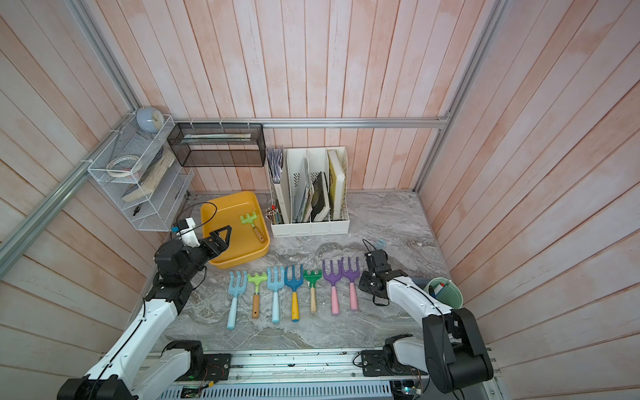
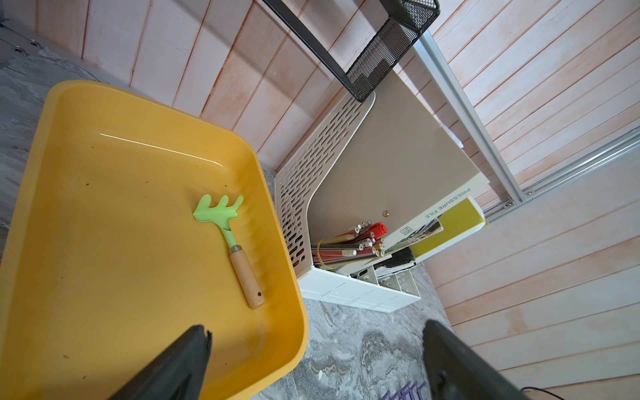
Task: Take the hand rake out of the storage box
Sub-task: Place the rake at the center of the board, then pick up the rake at the center of the board.
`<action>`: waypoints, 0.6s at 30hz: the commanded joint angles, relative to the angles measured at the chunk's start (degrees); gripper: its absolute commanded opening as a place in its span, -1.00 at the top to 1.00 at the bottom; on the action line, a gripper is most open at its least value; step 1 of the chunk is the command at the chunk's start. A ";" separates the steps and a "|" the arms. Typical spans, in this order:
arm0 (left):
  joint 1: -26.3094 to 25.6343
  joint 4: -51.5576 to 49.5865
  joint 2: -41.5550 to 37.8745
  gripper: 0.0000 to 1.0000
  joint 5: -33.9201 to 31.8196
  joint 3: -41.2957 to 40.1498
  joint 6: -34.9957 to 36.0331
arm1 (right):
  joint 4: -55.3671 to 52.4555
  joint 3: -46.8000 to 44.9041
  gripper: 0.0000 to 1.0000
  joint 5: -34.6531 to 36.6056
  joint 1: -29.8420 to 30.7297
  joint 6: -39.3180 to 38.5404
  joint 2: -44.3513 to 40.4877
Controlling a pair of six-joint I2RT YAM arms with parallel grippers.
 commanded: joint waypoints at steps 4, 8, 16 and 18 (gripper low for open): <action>0.35 0.00 -0.21 -1.00 -0.35 -0.85 1.15 | -2.77 1.70 0.04 3.52 -0.50 0.09 -0.54; 0.42 0.04 0.24 -1.00 -0.27 -0.81 1.14 | -4.30 4.46 -0.06 7.03 -0.66 0.23 -1.96; 0.55 0.00 0.47 -1.00 -0.40 -0.81 1.05 | 3.59 5.90 -0.12 6.60 -5.60 1.22 0.68; 0.64 -0.24 0.51 -1.00 -0.53 -0.86 1.13 | 3.69 7.09 -0.11 7.16 -5.91 0.92 3.87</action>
